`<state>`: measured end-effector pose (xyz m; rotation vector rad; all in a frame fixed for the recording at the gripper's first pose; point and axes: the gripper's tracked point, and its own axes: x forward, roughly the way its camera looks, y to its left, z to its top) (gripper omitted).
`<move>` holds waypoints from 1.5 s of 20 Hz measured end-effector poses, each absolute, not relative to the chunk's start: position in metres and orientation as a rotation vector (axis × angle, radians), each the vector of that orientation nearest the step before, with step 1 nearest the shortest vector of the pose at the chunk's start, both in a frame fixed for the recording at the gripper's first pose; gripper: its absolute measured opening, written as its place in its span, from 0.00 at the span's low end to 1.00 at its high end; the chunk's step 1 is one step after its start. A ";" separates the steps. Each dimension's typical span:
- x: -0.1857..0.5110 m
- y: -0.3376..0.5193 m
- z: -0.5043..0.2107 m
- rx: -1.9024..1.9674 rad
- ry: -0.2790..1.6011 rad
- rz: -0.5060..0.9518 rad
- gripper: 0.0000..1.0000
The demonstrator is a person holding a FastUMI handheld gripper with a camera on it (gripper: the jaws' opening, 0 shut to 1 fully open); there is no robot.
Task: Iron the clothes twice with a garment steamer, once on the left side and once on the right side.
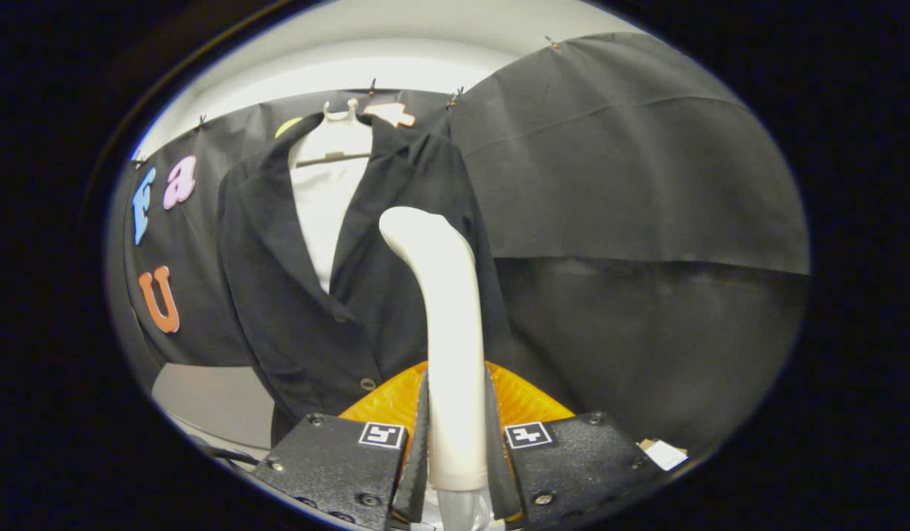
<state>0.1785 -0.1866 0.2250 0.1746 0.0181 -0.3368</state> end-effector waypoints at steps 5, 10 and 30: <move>0.193 -0.189 0.281 0.183 -0.071 -0.336 0.37; 0.220 -0.185 0.296 0.163 -0.076 -0.334 0.37; 0.232 -0.153 0.211 0.074 0.081 -0.323 0.37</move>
